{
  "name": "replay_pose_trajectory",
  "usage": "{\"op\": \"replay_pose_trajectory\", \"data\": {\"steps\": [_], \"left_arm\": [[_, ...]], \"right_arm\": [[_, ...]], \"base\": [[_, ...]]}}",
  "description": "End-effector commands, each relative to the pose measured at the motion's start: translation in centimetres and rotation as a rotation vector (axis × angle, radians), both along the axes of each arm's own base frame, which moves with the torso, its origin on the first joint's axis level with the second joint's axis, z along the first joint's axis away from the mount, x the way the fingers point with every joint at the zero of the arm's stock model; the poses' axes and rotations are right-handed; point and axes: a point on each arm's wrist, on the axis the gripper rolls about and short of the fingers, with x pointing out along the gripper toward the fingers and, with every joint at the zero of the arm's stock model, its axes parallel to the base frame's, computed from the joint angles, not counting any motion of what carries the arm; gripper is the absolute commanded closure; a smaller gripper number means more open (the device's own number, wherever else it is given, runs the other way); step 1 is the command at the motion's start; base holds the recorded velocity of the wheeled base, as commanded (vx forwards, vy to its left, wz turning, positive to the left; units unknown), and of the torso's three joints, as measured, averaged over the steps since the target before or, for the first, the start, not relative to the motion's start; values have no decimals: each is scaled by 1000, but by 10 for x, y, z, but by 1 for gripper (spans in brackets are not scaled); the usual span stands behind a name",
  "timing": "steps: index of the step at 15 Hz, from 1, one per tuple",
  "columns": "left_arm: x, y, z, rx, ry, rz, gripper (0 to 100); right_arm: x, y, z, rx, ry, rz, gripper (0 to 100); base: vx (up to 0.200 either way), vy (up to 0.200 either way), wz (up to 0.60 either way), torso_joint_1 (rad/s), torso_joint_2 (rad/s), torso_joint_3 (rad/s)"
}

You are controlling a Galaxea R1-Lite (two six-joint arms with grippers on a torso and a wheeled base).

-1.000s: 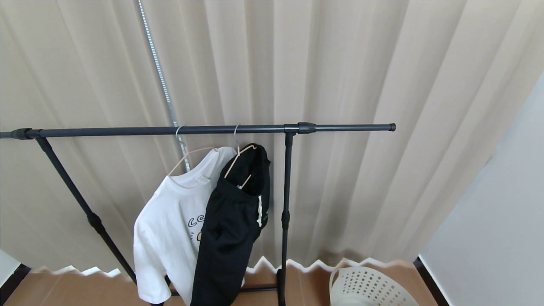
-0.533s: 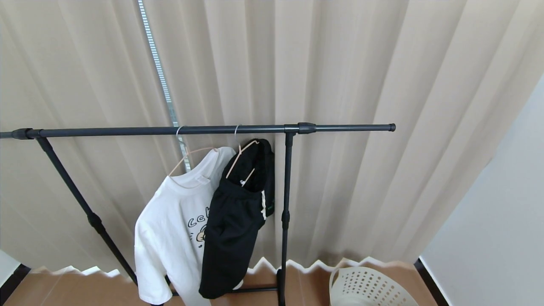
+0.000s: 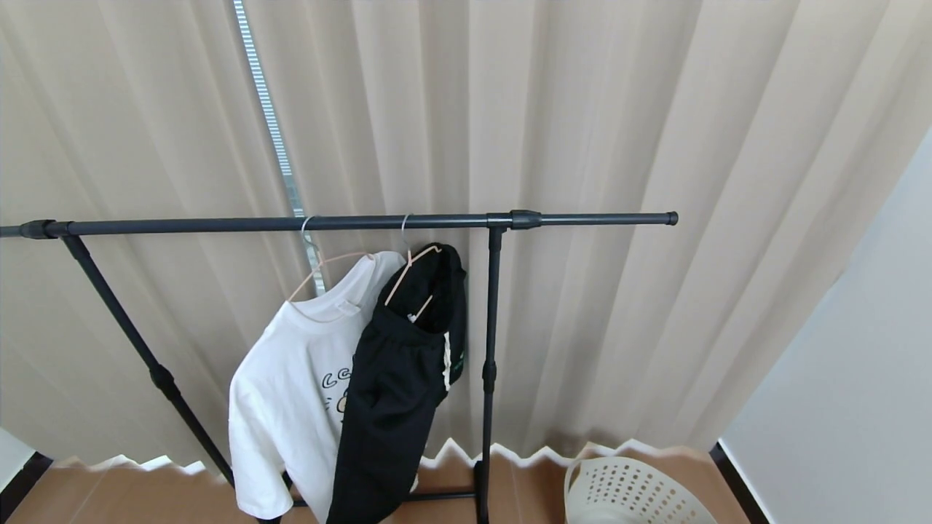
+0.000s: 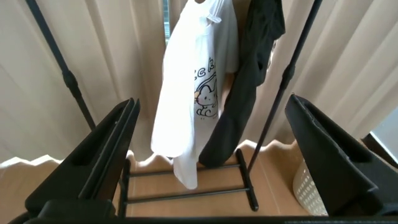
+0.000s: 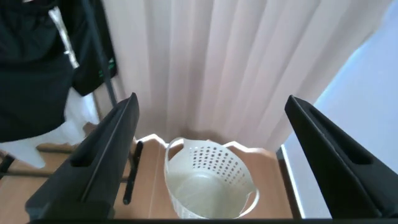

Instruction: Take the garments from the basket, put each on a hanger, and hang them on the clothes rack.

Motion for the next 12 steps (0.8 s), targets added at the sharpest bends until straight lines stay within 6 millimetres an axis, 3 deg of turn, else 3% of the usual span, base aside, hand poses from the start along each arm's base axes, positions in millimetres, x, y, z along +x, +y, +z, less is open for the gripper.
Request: {"op": "replay_pose_trajectory", "data": {"steps": [1,3,12], "left_arm": [[-1,0,0,-1,-15,2,0],[-1,0,0,0,-15,-4,0],[-1,0,0,0,-15,-4,0]], "right_arm": [[-2,1,-1,7,-28,-11,0],[-2,2,0,18,-26,65,0],[-2,2,0,35,-28,65,0]], "base": [[0,0,0,0,0,0],[0,0,0,0,0,0],[0,0,0,0,0,0]]}}
